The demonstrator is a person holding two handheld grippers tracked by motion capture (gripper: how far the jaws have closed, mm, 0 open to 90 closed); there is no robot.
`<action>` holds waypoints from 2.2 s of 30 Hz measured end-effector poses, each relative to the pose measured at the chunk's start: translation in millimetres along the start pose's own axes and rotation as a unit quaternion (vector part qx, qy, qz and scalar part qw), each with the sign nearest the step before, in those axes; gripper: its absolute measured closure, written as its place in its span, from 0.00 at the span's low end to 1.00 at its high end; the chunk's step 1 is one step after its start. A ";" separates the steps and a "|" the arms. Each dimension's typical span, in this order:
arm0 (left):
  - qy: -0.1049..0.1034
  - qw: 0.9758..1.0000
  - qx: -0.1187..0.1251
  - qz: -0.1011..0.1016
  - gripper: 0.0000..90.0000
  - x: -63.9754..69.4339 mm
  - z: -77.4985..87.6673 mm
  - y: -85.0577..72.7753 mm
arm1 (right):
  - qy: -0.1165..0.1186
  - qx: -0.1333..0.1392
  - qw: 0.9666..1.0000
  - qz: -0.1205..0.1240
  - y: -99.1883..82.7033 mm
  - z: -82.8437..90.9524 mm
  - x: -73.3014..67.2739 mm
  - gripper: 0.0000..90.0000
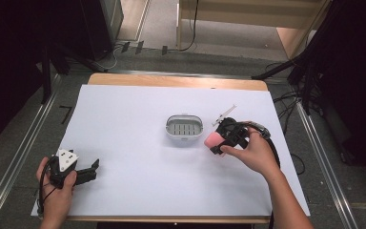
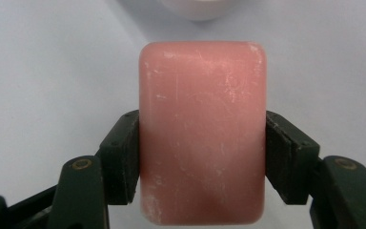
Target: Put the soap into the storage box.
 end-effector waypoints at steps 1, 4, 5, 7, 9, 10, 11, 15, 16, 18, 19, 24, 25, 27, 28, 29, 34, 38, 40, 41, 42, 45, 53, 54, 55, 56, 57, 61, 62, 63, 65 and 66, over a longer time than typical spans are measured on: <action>0.000 1.000 0.000 0.000 0.09 0.0 0.0 0.0 | -0.002 -0.001 1.000 0.005 1.3 0.6 -1.3 0.42; -0.001 1.000 0.001 0.000 0.09 -0.1 0.0 0.0 | -0.002 0.002 1.000 0.023 5.0 1.5 -5.3 0.43; -0.001 1.000 0.000 -0.001 0.09 -0.2 0.1 0.0 | 0.000 0.003 1.000 0.026 6.3 1.7 -6.1 0.42; -0.001 1.000 0.001 0.001 0.09 0.0 0.0 0.0 | -0.001 0.004 1.000 0.030 8.8 2.0 -8.0 0.42; -0.002 1.000 0.001 0.000 0.09 -0.1 0.1 -0.1 | -0.003 0.003 0.999 0.037 11.5 1.8 -10.0 0.42; -0.002 1.000 0.002 0.000 0.09 -0.1 0.1 -0.1 | -0.002 0.003 0.999 0.042 12.8 1.8 -10.8 0.42; -0.002 1.000 0.002 0.000 0.08 -0.1 0.2 -0.1 | -0.001 0.005 0.999 0.044 14.2 1.6 -11.8 0.42; -0.002 1.000 0.001 -0.001 0.08 -0.2 0.3 -0.1 | 0.002 0.006 0.999 0.053 20.5 2.4 -15.9 0.42; -0.003 1.000 0.002 0.000 0.09 -0.2 0.1 -0.1 | 0.004 0.007 0.998 0.057 22.1 2.6 -16.8 0.42; -0.003 1.000 0.002 -0.001 0.08 -0.3 0.2 -0.2 | 0.007 0.007 0.998 0.063 25.2 2.7 -19.1 0.42; -0.003 1.000 0.002 -0.001 0.09 -0.3 0.3 -0.2 | 0.006 0.007 0.998 0.066 27.0 2.7 -19.9 0.42; -0.004 1.000 0.003 0.000 0.09 -0.3 0.3 -0.2 | 0.010 0.009 0.997 0.076 35.9 3.1 -24.4 0.43; -0.004 1.000 0.003 0.000 0.09 -0.4 0.3 -0.2 | 0.009 0.009 0.997 0.075 37.6 3.4 -25.7 0.42; -0.004 1.000 0.002 0.000 0.09 -0.5 0.3 -0.2 | 0.008 0.009 0.997 0.083 41.2 3.3 -27.4 0.42; -0.004 1.000 0.003 0.001 0.08 -0.5 0.4 -0.2 | 0.007 0.010 0.996 0.086 43.0 3.0 -28.1 0.43; -0.004 1.000 0.002 0.001 0.08 -0.5 0.4 -0.2 | 0.008 0.008 0.996 0.088 44.8 3.0 -29.0 0.43; -0.004 1.000 0.002 0.001 0.09 -0.6 0.5 -0.2 | 0.009 0.010 0.994 0.105 53.5 1.8 -31.9 0.42; -0.005 1.000 0.003 0.001 0.08 -0.5 0.5 -0.2 | 0.009 0.012 0.994 0.113 60.2 0.9 -32.8 0.42; -0.005 1.000 0.003 0.001 0.09 -0.5 0.6 -0.2 | 0.011 0.014 0.993 0.117 63.7 0.6 -32.7 0.42; -0.005 1.000 0.003 0.001 0.09 -0.5 0.6 -0.2 | 0.013 0.014 0.993 0.117 65.3 0.5 -32.8 0.42; -0.005 1.000 0.003 0.002 0.09 -0.6 0.6 -0.2 | 0.013 0.015 0.993 0.119 66.9 0.3 -32.5 0.42; -0.005 1.000 0.002 0.001 0.09 -0.7 0.7 -0.2 | 0.016 0.016 0.992 0.126 71.6 -1.3 -31.7 0.42; -0.007 1.000 0.004 0.002 0.08 -1.0 0.5 -0.4 | 0.015 0.015 0.988 0.152 81.2 -7.5 -32.2 0.42; -0.007 1.000 0.004 0.002 0.09 -1.0 0.6 -0.4 | 0.015 0.016 0.988 0.154 82.5 -7.7 -32.3 0.42; -0.007 1.000 0.004 0.003 0.09 -0.9 0.6 -0.4 | 0.017 0.016 0.987 0.156 83.6 -8.1 -32.6 0.43; -0.007 1.000 0.004 0.003 0.09 -1.0 0.6 -0.4 | 0.017 0.016 0.987 0.160 84.9 -8.5 -32.6 0.42; -0.007 1.000 0.004 0.003 0.09 -1.0 0.6 -0.4 | 0.018 0.015 0.987 0.161 85.9 -9.0 -32.6 0.42; -0.007 1.000 0.004 0.003 0.09 -1.2 0.6 -0.4 | 0.017 0.014 0.985 0.169 90.4 -12.0 -30.3 0.42; -0.007 1.000 0.004 0.003 0.09 -1.2 0.6 -0.4 | 0.015 0.015 0.985 0.173 91.7 -12.9 -29.3 0.42; -0.007 1.000 0.004 0.003 0.09 -1.2 0.5 -0.4 | 0.017 0.013 0.985 0.172 92.7 -13.5 -28.8 0.42; -0.008 1.000 0.004 0.003 0.09 -1.1 0.5 -0.4 | 0.017 0.014 0.984 0.178 95.2 -15.0 -26.7 0.42; -0.008 1.000 0.004 0.003 0.09 -1.2 0.5 -0.4 | 0.017 0.013 0.984 0.178 95.9 -15.5 -26.4 0.42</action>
Point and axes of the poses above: each handheld gripper's, and its own axes: z roughly backward along the jaws, y roughly out of its top, x roughly to its right, the point moved 1 cm from there along -z, roughly forward along the jaws, and after that the axes turned 9 degrees about -z, right-handed, at the moved point
